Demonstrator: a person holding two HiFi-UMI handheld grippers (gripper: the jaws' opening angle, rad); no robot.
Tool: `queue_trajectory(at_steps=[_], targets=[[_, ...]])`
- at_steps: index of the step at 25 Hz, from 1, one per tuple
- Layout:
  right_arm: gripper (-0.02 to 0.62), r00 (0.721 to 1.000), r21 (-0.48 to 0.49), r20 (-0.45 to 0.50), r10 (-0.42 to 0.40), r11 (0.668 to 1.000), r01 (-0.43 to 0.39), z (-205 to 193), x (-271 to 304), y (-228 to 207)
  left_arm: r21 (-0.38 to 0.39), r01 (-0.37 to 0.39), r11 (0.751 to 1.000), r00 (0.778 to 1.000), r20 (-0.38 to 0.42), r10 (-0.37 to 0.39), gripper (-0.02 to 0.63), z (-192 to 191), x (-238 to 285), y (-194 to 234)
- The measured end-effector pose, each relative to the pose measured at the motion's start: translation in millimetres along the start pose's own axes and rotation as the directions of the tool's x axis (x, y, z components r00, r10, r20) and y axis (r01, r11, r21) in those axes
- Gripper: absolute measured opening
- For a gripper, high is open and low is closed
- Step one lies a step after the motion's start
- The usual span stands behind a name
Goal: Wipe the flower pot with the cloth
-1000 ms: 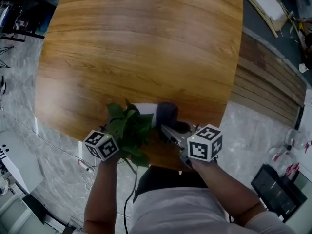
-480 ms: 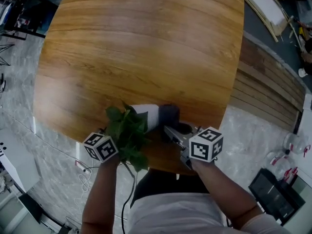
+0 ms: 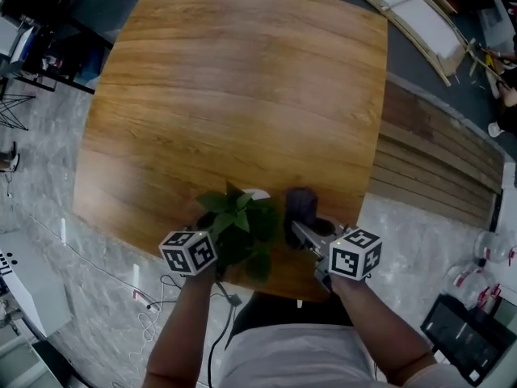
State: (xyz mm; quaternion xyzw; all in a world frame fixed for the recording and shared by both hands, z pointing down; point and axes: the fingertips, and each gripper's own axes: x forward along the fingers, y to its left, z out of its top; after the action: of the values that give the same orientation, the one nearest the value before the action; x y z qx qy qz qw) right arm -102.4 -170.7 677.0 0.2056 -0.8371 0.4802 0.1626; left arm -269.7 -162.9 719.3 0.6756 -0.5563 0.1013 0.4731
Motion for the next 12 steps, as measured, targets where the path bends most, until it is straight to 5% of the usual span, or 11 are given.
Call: queue_trajectory(at_steps=[6,12], targets=[[0.066,0.997,-0.020,0.064,-0.047,0.999,0.048,27.5,-48.3,13.1,0.030,-0.071,0.997,0.992,-0.099,0.073,0.023,9.8,2.8,-18.5],[0.066,0.994,-0.053,0.101,-0.035,0.998,0.041,43.0,-89.2,41.1,0.011,-0.037,0.999,0.996,-0.077,0.038,0.052,20.5,6.1,-44.1]])
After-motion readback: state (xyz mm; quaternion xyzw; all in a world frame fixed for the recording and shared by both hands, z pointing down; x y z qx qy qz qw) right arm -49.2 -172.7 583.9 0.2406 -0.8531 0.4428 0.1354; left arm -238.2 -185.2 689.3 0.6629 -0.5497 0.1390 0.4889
